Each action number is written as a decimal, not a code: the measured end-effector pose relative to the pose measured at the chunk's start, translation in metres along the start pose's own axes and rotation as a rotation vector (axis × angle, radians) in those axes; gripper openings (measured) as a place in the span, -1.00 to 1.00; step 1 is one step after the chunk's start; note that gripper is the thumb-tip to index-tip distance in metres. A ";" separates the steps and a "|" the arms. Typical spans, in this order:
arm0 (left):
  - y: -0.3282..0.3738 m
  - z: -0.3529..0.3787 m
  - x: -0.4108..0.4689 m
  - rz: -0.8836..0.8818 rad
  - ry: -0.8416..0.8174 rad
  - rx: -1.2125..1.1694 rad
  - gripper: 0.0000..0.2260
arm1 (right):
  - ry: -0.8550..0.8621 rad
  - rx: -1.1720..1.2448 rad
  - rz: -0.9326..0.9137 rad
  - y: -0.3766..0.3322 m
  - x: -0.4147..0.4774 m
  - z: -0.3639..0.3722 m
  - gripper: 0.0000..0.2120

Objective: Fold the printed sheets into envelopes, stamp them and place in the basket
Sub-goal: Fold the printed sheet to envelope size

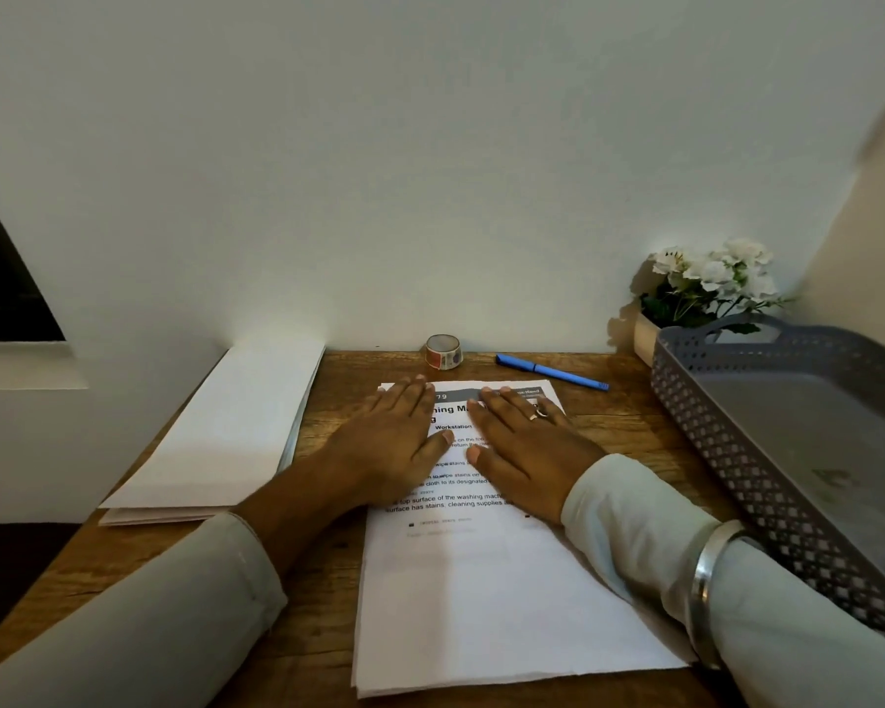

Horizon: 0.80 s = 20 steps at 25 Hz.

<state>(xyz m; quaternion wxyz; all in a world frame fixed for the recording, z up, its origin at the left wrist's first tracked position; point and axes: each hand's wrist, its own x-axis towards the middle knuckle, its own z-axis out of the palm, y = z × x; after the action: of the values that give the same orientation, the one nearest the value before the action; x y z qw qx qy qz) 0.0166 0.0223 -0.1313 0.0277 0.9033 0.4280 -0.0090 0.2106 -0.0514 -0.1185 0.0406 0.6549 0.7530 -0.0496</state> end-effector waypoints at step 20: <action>-0.009 0.000 -0.010 -0.135 0.038 -0.068 -0.17 | 0.005 0.138 0.213 0.029 0.002 -0.011 -0.27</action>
<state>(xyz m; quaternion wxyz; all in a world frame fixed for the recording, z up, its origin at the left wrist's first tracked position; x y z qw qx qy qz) 0.0037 0.0201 -0.1313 0.0495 0.8710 0.4884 0.0210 0.2392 -0.0438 -0.1084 -0.0015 0.7324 0.6743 -0.0948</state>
